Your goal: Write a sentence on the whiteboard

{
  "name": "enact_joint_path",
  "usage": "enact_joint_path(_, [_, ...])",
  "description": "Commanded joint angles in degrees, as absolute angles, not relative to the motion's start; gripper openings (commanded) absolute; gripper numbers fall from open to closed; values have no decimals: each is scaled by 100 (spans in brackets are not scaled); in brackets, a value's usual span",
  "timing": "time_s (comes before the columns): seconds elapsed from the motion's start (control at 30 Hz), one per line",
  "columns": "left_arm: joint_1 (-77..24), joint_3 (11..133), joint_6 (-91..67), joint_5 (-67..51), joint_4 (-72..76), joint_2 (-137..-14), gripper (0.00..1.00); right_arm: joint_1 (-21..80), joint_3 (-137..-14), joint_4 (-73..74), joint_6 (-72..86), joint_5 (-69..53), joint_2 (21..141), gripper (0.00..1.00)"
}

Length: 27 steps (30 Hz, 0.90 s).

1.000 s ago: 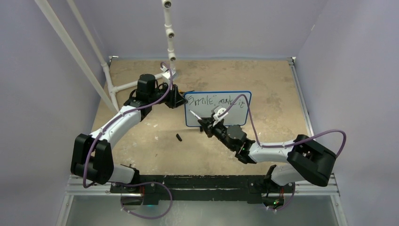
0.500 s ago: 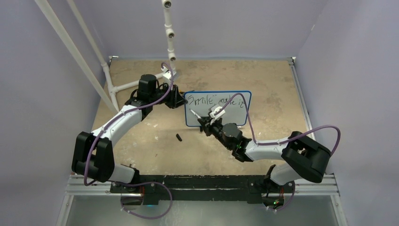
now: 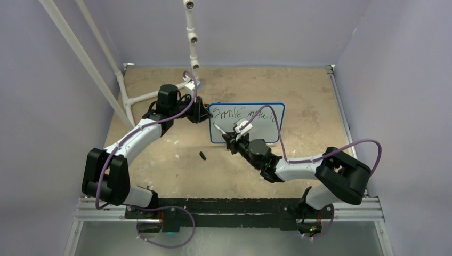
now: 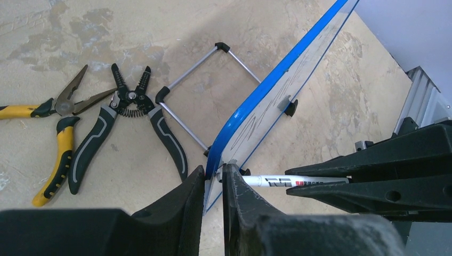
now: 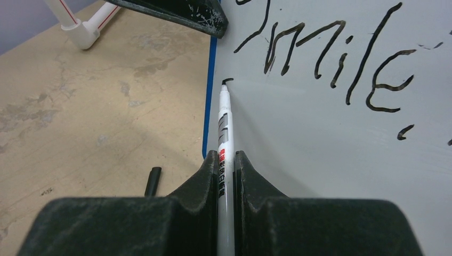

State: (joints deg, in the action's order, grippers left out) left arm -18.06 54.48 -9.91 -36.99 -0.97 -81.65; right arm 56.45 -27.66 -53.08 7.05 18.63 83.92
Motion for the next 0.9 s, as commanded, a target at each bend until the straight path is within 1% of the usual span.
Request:
enact_joint_path(0.0, [-1833,5482,-1039,-3787,61,-8147,16,5665,-3014,-5248,699,2051,8454,0])
enact_joint_path(0.43, [-1831,5476,-1028,-3771,62,-8121,15,5676,-2982,-5017,840,2047,8437,0])
enact_joint_path(0.87, [-1833,5479,-1029,-3753,53,-8095,15,5686,-2740,-5032,840,2311,8066,0])
